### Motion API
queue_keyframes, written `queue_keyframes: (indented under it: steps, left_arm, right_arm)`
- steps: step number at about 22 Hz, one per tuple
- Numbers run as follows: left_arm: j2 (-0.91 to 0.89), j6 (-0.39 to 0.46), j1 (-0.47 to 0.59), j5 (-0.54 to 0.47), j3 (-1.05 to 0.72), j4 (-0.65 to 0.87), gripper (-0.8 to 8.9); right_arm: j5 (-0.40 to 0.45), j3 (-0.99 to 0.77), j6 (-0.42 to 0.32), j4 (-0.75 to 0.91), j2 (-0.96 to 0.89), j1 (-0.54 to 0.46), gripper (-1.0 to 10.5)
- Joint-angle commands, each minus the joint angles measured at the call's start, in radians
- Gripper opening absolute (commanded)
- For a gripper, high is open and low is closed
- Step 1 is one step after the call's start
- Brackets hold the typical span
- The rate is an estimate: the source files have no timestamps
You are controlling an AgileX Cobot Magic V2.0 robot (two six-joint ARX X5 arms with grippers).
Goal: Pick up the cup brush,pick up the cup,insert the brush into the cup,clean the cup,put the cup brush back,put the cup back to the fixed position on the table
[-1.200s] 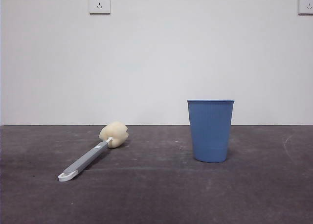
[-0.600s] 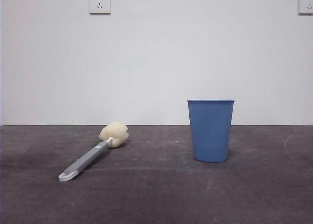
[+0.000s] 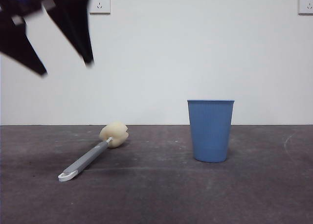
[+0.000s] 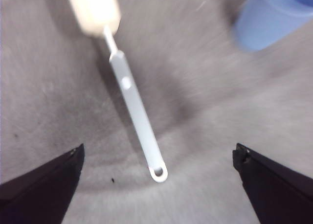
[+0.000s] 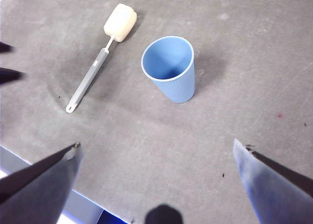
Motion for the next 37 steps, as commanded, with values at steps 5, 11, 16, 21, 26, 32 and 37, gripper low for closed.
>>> queue_keyframes:
  steps: [5, 11, 16, 21, 26, 32, 37]
  left_arm:
    - [0.264, -0.078, -0.024, -0.05, 0.002, 0.076, 5.57]
    - [0.376, -0.093, -0.023, -0.125, 0.002, 0.1, 5.57]
    - [0.407, -0.137, -0.024, -0.126, 0.002, 0.15, 5.57]
    - [0.443, -0.163, -0.026, -0.14, 0.002, 0.157, 5.57]
    - [0.459, -0.168, -0.042, -0.142, 0.002, 0.164, 5.2]
    - [0.463, -0.174, -0.042, -0.117, 0.002, 0.159, 1.98]
    - [0.463, -0.193, -0.043, -0.084, 0.002, 0.159, 1.15]
  right_arm:
    - [-0.002, 0.002, 0.004, 0.009, 0.0, 0.002, 5.6]
    - [-0.002, 0.002, 0.013, 0.018, 0.001, 0.002, 5.6]
    - [-0.001, 0.002, 0.015, 0.02, 0.001, 0.002, 5.6]
    - [-0.002, 0.002, 0.021, 0.024, 0.001, 0.002, 5.6]
    - [-0.001, 0.002, 0.022, 0.024, 0.001, 0.002, 5.6]
    - [-0.001, 0.002, 0.022, 0.024, 0.001, 0.002, 5.6]
    - [-0.001, 0.002, 0.023, 0.024, 0.001, 0.002, 5.6]
